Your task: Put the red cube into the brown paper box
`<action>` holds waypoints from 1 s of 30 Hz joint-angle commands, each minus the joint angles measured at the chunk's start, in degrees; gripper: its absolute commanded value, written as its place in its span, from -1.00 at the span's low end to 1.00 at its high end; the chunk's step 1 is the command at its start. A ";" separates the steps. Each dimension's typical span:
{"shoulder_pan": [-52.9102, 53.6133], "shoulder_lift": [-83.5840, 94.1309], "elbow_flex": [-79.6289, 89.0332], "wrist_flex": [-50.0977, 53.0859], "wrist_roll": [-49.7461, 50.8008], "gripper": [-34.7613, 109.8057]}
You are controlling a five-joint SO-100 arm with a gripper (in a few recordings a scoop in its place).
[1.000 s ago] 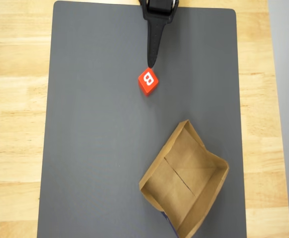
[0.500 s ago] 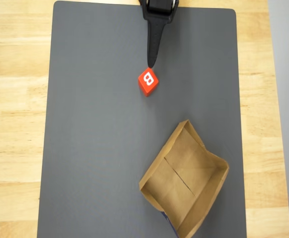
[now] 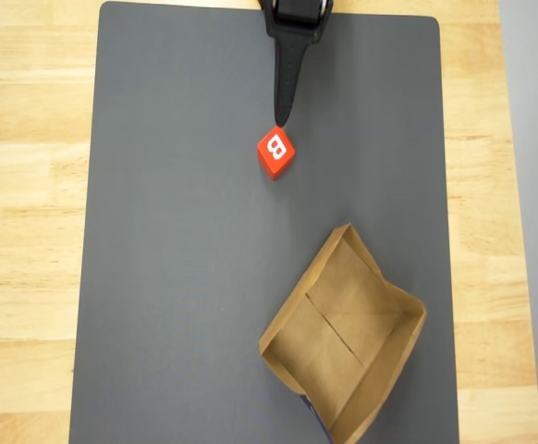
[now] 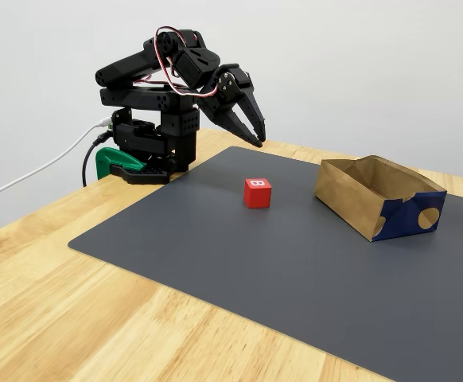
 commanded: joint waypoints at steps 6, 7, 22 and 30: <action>0.97 -0.18 0.00 0.44 -0.88 -0.52; 0.97 -0.18 0.00 0.44 -0.88 -0.52; 1.32 -0.18 0.00 0.44 -0.26 -0.52; 1.32 -1.23 -0.44 0.53 -0.44 -0.42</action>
